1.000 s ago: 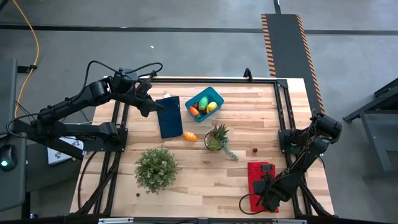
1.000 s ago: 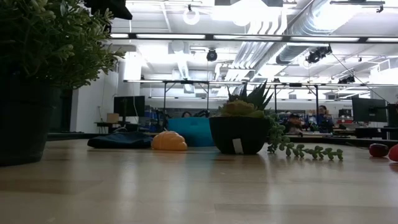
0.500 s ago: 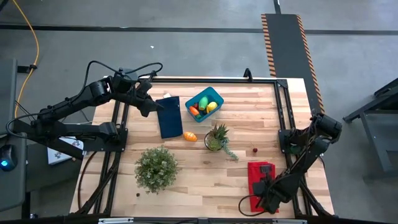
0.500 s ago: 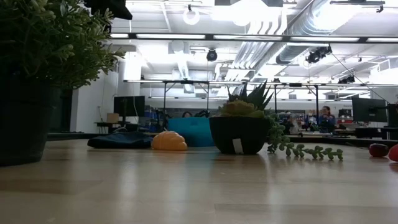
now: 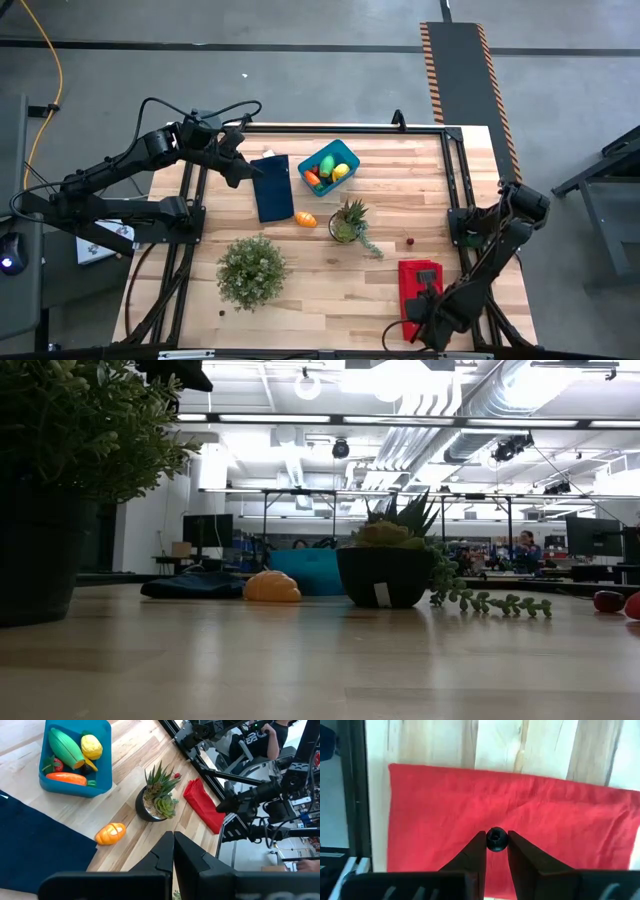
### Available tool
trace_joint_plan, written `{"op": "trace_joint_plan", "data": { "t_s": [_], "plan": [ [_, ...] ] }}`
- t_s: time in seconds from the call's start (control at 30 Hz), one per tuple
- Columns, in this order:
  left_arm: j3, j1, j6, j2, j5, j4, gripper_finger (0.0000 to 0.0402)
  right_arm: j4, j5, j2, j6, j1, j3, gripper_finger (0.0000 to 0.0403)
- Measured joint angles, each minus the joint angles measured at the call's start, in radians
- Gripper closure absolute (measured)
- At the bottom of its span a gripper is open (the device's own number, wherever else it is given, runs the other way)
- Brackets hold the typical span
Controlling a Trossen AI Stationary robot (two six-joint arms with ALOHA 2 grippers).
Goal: Pick and placing Produce into tupperware
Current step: Put the right blue berry into the blue bin
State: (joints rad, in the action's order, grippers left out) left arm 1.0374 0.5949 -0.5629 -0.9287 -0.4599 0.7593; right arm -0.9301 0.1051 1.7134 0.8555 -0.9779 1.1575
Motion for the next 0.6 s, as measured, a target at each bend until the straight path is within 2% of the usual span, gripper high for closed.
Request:
{"op": "trace_joint_plan", "data": {
  "t_s": [0.23,0.6],
  "plan": [
    [0.0,0.0,0.0,0.0,0.0,0.0,0.0401,-0.108,0.013,0.0,-0.003,0.0,0.096,0.0352],
    [0.0,0.0,0.0,0.0,-0.004,0.0,0.0401,-0.331,0.131,0.0,0.0,0.0,0.291,0.0352]
  ]
}}
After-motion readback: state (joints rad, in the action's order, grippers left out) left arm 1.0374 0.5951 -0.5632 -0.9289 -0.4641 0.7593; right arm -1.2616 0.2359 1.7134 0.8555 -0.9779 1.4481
